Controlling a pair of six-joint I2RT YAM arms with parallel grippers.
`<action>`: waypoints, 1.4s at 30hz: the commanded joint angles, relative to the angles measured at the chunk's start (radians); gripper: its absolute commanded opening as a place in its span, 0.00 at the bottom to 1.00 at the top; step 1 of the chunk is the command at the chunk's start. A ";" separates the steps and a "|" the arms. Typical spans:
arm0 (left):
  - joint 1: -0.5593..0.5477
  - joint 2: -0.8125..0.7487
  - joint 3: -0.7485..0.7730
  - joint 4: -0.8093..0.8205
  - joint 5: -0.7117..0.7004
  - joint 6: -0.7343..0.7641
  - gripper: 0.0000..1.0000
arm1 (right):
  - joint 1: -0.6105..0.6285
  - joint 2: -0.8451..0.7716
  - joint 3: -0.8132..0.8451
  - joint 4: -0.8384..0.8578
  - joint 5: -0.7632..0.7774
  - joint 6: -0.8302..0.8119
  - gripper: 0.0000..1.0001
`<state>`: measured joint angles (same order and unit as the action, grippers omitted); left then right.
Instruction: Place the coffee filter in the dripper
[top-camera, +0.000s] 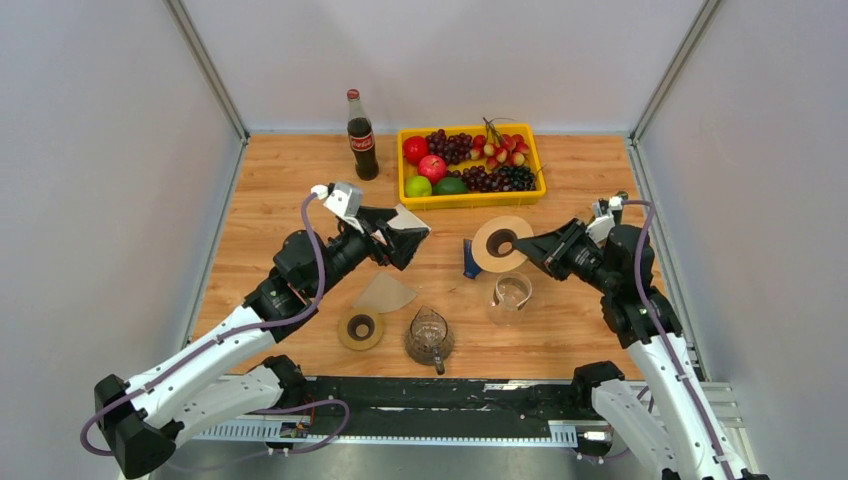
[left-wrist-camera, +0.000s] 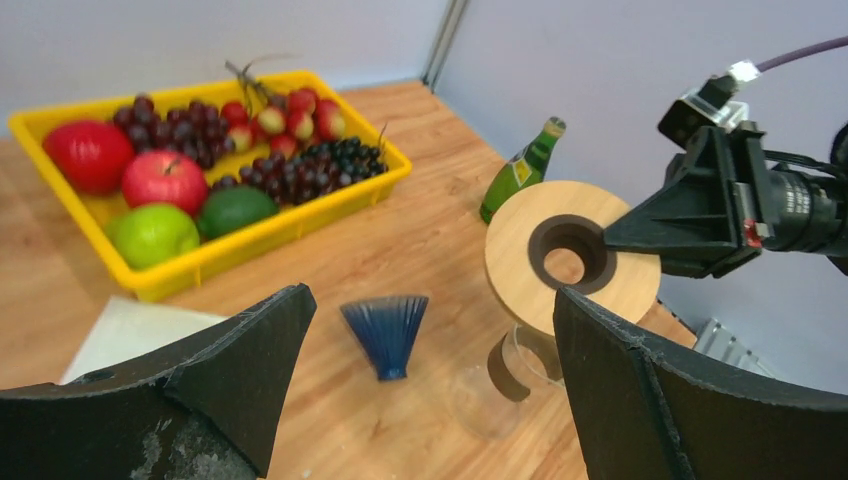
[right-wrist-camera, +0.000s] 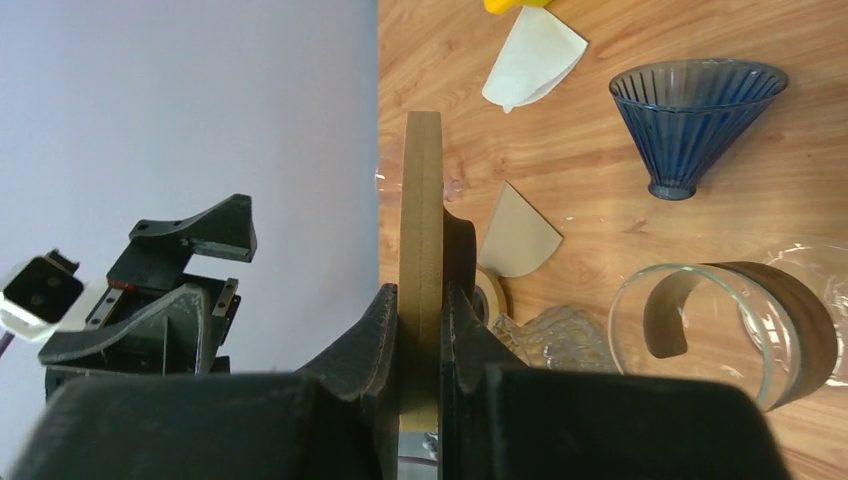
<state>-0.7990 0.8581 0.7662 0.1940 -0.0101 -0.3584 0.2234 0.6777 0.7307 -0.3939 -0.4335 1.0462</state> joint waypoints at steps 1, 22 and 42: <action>-0.003 -0.041 -0.057 -0.032 -0.129 -0.197 1.00 | -0.038 -0.028 -0.013 -0.002 -0.126 -0.114 0.00; -0.003 0.013 -0.156 -0.104 -0.056 -0.218 1.00 | -0.261 -0.049 -0.126 -0.105 -0.317 -0.307 0.00; -0.003 0.000 -0.179 -0.136 -0.056 -0.195 1.00 | -0.303 -0.010 -0.180 -0.102 -0.330 -0.345 0.03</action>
<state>-0.7990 0.8722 0.5919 0.0513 -0.0795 -0.5621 -0.0708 0.6689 0.5591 -0.5331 -0.7532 0.7300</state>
